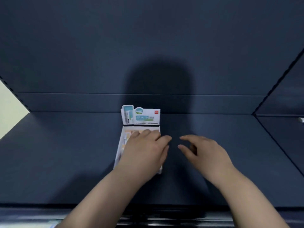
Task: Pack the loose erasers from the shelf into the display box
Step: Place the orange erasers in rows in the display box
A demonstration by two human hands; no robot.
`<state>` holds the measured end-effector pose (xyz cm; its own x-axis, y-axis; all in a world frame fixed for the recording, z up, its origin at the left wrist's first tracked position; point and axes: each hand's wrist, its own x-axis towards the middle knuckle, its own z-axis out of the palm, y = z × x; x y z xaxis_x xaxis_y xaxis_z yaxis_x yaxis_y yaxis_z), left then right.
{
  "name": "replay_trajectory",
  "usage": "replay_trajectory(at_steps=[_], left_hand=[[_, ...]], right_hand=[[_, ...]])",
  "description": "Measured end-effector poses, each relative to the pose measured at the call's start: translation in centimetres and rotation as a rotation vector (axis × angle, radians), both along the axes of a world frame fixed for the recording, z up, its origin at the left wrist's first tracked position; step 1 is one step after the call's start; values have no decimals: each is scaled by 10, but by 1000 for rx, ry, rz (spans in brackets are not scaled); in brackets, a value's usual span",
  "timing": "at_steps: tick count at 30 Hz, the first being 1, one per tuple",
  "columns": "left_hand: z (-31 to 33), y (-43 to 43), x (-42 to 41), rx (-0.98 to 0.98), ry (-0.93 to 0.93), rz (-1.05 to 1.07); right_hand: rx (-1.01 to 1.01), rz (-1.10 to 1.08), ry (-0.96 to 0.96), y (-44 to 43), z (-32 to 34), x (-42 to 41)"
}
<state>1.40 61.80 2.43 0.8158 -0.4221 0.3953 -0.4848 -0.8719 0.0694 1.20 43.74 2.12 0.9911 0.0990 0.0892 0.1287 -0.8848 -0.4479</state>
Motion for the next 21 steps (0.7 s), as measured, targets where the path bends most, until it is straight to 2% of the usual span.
replay_trajectory(at_steps=[6,12,14,18,21], left_hand=[[-6,-99,-21,32,63,17],[-9,-175,-42,84,118,148],[-8,-191,-53,89,181,185],[-10,-209,-69,95,154,231],[-14,-220,-69,139,227,191]], right_hand=[[-91,126,66,-89,6,-12],[-134,212,84,-165,10,-28],[-147,216,79,-180,10,-33],[-161,195,79,-201,9,-49],[-171,154,91,-214,5,-58]])
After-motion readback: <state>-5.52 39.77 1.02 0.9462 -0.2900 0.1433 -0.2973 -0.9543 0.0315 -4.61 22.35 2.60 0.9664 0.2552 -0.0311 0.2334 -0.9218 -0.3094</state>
